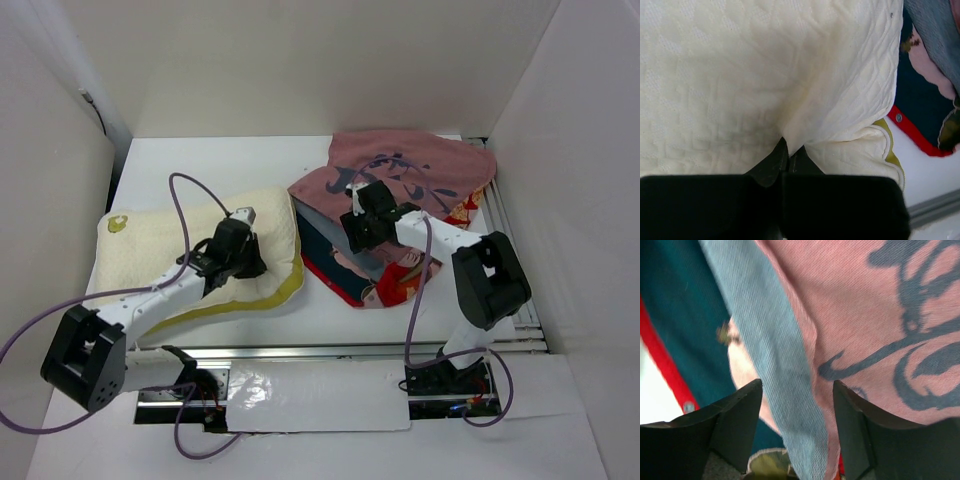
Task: Put the pillow into the pillowcase
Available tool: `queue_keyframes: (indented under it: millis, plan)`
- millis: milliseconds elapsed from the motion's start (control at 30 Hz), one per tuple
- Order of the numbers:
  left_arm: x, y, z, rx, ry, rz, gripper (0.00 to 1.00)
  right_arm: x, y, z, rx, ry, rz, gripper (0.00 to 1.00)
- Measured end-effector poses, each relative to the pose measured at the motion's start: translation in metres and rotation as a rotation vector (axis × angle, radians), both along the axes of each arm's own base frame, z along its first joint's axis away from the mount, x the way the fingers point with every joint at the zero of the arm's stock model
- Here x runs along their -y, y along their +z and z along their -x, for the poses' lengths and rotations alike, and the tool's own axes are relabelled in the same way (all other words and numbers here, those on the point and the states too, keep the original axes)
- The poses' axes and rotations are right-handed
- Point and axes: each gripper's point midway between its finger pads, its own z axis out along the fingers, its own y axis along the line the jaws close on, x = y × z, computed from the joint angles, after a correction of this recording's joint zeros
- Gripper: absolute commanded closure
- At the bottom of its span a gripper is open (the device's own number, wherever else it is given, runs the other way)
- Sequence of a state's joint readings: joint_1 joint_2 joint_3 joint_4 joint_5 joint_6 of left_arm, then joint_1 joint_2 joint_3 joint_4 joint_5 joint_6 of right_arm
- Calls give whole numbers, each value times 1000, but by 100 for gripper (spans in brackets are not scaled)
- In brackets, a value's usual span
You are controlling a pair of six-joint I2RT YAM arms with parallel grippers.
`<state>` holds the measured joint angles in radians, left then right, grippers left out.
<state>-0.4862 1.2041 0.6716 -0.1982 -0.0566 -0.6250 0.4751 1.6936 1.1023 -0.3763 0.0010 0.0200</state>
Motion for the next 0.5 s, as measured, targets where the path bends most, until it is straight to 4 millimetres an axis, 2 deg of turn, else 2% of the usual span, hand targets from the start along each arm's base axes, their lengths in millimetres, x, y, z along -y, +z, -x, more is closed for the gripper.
queue_keyframes:
  millis: [100, 233, 500]
  plan:
    - [-10, 0, -20, 15, 49, -44, 100, -2, -5, 5, -17, 28, -7, 32]
    - [-18, 3, -32, 57, 61, -70, 100, -2, -10, 4, -22, 39, -8, 32]
    - [-26, 17, -28, 146, 23, -69, 100, -11, -10, -3, 43, 96, -9, 32]
